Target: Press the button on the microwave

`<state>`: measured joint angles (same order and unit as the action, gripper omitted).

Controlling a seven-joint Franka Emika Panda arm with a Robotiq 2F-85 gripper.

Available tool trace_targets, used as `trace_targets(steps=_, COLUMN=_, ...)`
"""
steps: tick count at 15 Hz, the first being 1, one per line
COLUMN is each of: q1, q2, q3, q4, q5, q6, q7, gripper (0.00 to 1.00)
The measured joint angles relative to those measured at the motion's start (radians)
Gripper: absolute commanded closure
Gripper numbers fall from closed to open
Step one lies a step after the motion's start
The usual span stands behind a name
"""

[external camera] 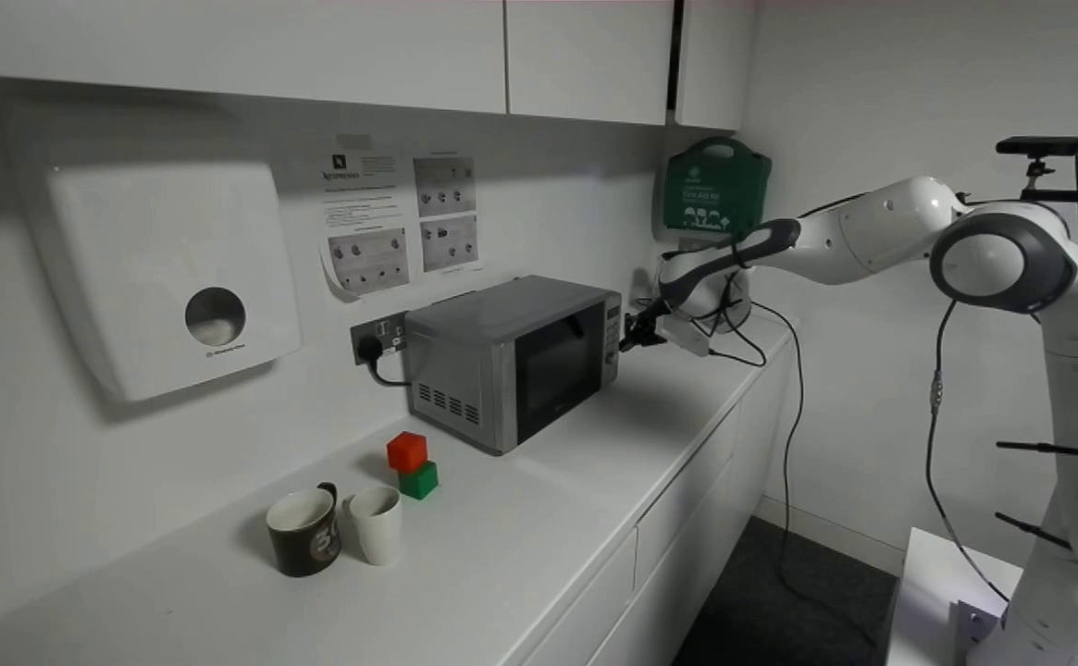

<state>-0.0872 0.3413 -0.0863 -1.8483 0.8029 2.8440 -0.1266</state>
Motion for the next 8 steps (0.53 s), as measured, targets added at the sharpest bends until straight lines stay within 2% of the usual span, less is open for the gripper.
trace_targets(steps=8, q1=0.012, q2=0.039, q3=0.0, q4=0.008, q5=0.0, q6=0.013, q7=0.008, gripper=1.0)
